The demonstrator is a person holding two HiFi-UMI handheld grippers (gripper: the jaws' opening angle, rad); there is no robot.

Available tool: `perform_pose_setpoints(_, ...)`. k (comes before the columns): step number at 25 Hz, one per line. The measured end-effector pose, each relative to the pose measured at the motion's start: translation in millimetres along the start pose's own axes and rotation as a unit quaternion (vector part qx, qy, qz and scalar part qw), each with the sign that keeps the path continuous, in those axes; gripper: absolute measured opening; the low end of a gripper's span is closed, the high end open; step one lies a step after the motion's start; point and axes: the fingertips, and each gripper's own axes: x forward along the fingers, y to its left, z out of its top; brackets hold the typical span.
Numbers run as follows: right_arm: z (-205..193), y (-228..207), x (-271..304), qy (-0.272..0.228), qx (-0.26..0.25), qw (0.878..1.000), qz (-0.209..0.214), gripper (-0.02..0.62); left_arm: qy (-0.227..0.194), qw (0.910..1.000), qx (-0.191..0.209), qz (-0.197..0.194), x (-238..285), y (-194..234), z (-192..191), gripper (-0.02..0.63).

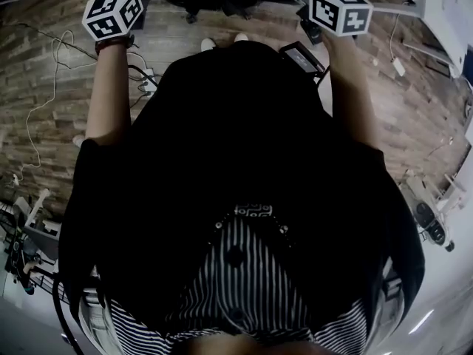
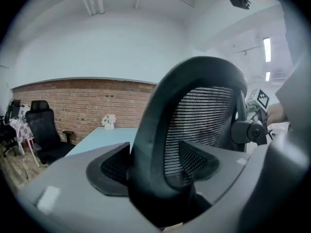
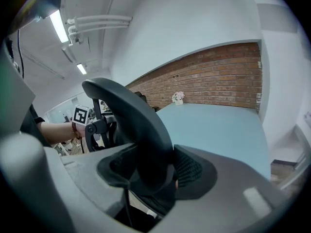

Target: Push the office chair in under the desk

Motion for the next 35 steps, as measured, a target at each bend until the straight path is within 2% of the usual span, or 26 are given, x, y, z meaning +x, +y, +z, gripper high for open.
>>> perform_pose_setpoints(4,4.9,-3.0,-3.5,-0.001,0.0,1.0,-0.006,0.224,0.006,1.0,-0.002,-0.008,2.9,-3.4,8.2,0.314)
perform_pose_setpoints(7,10.6,1.0,-17.4,-0.026,0.013,1.0,-0.001,0.261,-0.009,0.9997,0.009,-0.021,-10.9,-7.4,16.2,0.303)
perform_pose_setpoints(9,13.7,-2.0,-33.4,-0.041,0.021,0.999,-0.014,0.262,-0.024,0.9996,0.012,-0.013,-28.6,-5.6,24.8,0.294)
perform_pose_setpoints(10,14.6,-5.6,-42.1,-0.046,0.023,0.998,-0.028,0.261,-0.035,0.9993,0.009,-0.004,-39.2,-3.6,31.1,0.25)
perform_pose_setpoints(13,19.1,-6.4,-67.6,-0.057,0.008,0.996,-0.066,0.237,-0.075,0.9971,-0.008,0.01,-74.6,-9.9,55.9,0.041)
perform_pose_setpoints(14,23.4,-3.0,-75.3,-0.063,-0.003,0.995,-0.077,0.212,-0.086,0.9963,-0.01,0.004,-84.3,-19.0,66.4,0.007)
perform_pose_setpoints(16,36.4,8.6,-86.1,-0.085,-0.019,0.992,-0.088,0.112,-0.102,0.9945,-0.011,-0.02,-97.0,-45.7,88.2,0.005)
perform_pose_setpoints(17,44.3,17.9,-88.4,-0.1,-0.022,0.991,-0.082,0.097,-0.106,0.9936,-0.013,-0.037,-100.7,-62.0,97.5,0.005)
perform_pose_setpoints(18,52.6,29.2,-89.5,-0.117,-0.02,0.991,-0.067,0.089,-0.107,0.9926,-0.015,-0.056,-102.8,-80.0,105.4,0.005)
perform_pose_setpoints(20,71.2,54.3,-91.3,-0.158,-0.006,0.987,-0.025,0.003,-0.111,0.9887,-0.015,-0.099,-102.2,-118.2,119.5,0.005)
perform_pose_setpoints(22,89.3,78.6,-90.1,-0.189,-0.012,0.982,0.004,0.002,-0.12,0.9831,0.003,-0.138,-95.3,-151.5,131.3,0.005)
perform_pose_setpoints(23,95.0,88.8,-87.4,-0.198,-0.026,0.98,0.005,0.002,-0.119,0.9813,0.008,-0.151,-91.5,-163.5,133.8,0.005)
perform_pose_setpoints(25,98.1,107.1,-79.3,-0.205,-0.04,0.978,0.002,0.002,-0.114,0.9808,-0.001,-0.158,-88.2,-176.0,131.7,0.005)
perform_pose_setpoints(29,93.6,134.0,-63.4,-0.196,-0.046,0.979,0.028,0.002,-0.116,0.9819,-0.013,-0.149,-85.9,-177.3,125.2,0.005)
perform_pose_setpoints(35,86.6,129.4,-62.1,-0.185,-0.04,0.981,0.041,0.002,-0.116,0.9839,0.001,-0.137,-88.7,-179.0,123.5,0.005)
